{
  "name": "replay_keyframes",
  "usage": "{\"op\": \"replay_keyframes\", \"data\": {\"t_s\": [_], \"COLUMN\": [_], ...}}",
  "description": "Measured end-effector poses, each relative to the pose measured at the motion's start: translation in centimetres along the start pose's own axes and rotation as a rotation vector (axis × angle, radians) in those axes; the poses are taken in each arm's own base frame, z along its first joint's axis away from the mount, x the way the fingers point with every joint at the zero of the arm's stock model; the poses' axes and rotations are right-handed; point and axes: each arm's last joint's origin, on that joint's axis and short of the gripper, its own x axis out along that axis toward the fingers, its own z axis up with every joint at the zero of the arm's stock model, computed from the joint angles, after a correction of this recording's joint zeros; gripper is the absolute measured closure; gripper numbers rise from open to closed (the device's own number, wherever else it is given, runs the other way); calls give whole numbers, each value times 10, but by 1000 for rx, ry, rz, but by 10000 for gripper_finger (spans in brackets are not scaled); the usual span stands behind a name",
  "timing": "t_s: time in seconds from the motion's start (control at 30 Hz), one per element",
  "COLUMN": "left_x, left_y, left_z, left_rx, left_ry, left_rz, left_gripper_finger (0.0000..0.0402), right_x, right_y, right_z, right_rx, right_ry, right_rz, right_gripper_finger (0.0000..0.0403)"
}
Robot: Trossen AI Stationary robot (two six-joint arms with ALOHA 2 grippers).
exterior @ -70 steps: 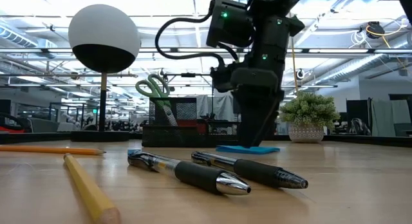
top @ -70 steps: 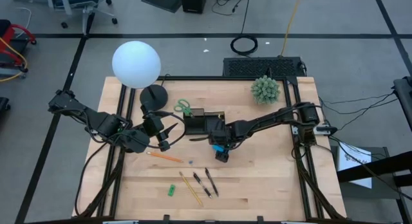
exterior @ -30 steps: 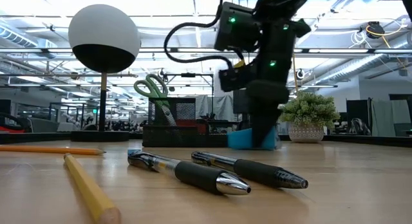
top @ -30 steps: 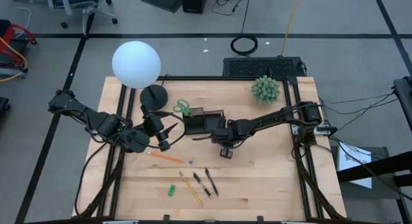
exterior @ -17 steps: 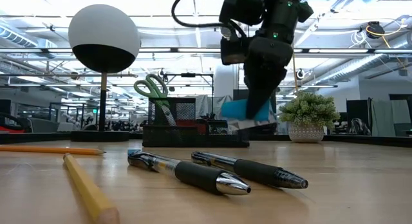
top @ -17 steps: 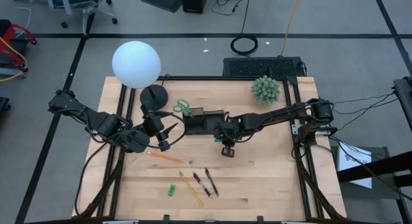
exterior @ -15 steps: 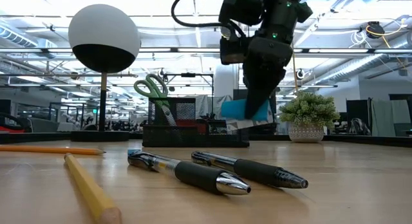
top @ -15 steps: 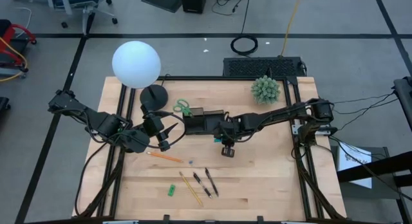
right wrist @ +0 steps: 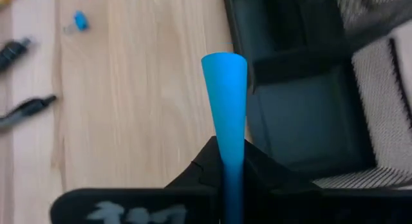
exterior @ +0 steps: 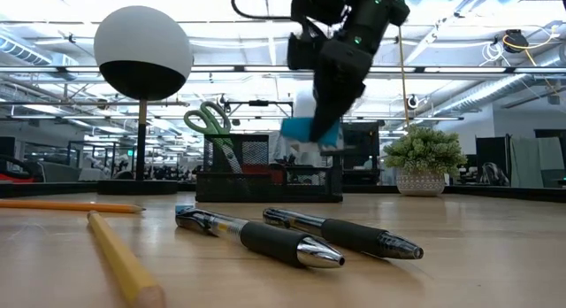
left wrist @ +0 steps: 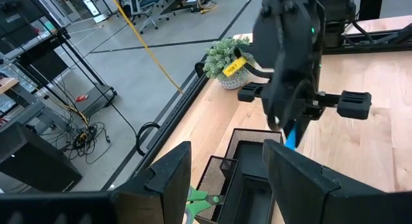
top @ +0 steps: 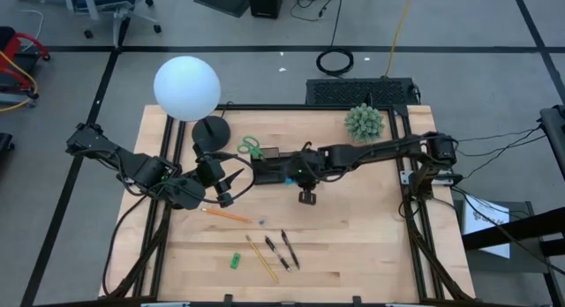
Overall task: Pick and place office supplies into organizer
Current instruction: Put the blue sticky notes into the black desk organizer
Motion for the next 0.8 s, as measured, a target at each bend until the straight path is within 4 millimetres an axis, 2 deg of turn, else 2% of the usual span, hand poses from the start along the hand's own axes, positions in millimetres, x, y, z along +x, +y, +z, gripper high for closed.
{"op": "replay_keyframes", "data": {"t_s": [0.13,0.27,0.6,0.8], "left_x": [0,0,0,0], "left_y": [0,0,0,0], "left_z": [0,0,0,0], "left_rx": [2,2,2,1], "left_ry": [0,0,0,0], "left_rz": [0,0,0,0], "left_gripper_finger": [206,206,206,206], "right_x": [-5,-6,-8,11], "right_y": [-5,-19,-49,-59], "right_z": [7,8,12,11], "right_rx": [-32,-65,-84,-70], "right_ry": [-30,-29,-68,-49], "right_rz": [-36,-129,-169,-106], "right_gripper_finger": [388,388,387,387]}}
